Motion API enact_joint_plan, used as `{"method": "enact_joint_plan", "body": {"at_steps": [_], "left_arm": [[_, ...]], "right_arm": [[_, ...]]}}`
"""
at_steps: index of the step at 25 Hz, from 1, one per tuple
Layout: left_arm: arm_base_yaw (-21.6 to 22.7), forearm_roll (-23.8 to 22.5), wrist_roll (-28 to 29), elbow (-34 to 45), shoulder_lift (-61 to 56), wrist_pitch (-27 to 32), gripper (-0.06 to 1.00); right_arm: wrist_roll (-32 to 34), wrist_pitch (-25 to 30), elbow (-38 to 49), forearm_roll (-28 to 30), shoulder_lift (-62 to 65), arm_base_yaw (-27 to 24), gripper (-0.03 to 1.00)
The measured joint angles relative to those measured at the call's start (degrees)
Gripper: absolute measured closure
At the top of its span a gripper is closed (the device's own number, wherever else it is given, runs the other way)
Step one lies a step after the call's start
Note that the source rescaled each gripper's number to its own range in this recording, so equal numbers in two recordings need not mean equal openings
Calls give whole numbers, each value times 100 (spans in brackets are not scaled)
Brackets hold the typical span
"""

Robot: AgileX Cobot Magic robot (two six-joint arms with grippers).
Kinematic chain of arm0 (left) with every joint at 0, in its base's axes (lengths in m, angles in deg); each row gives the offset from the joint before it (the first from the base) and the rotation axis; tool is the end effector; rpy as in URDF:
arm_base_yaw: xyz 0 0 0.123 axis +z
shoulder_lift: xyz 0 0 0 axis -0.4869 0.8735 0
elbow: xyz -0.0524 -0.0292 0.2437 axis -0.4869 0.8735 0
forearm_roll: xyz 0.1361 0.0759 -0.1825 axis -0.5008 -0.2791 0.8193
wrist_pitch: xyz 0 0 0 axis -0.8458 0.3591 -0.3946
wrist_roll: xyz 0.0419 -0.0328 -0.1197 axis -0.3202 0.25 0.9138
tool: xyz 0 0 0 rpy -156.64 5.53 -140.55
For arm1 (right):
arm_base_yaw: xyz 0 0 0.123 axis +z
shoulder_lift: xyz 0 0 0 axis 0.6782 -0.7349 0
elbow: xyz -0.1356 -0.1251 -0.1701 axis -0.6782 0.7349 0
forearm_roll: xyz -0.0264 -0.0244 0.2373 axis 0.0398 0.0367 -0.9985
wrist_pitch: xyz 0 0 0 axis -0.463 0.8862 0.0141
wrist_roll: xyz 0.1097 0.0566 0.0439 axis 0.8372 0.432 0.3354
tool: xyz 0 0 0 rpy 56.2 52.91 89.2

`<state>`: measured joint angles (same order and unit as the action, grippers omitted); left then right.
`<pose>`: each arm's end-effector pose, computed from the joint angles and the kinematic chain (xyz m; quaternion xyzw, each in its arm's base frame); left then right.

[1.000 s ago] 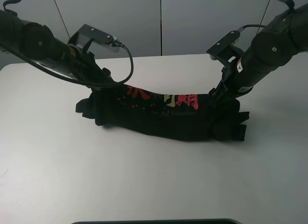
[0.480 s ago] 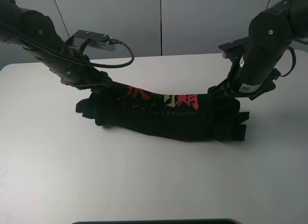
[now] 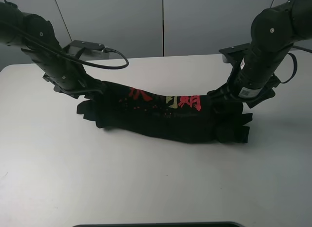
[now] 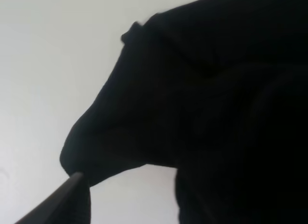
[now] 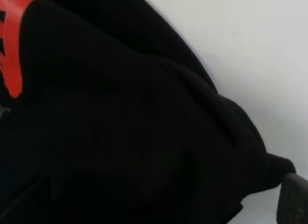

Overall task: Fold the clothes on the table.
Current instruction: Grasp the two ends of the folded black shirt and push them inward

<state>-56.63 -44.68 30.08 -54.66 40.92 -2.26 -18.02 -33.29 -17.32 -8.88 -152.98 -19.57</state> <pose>0.3107 -0.1601 0.0816 0.2204 0.9627 -0.0344 0.1532 0.2755 0.1077 0.0842 -0.1250 0.9894 -0.0159 0.0725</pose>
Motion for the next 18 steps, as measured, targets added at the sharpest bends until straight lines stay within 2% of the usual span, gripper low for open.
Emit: {"method": "enact_joint_plan", "body": {"at_steps": [10,18], "left_arm": [[164,-11,0,0,360,-517,5],[164,-41,0,-12,664,-599,5]], "right_arm": [[707,-54,0,85,-127,0,-3],[1142,-65,-9,179,-413,0,-3]]}}
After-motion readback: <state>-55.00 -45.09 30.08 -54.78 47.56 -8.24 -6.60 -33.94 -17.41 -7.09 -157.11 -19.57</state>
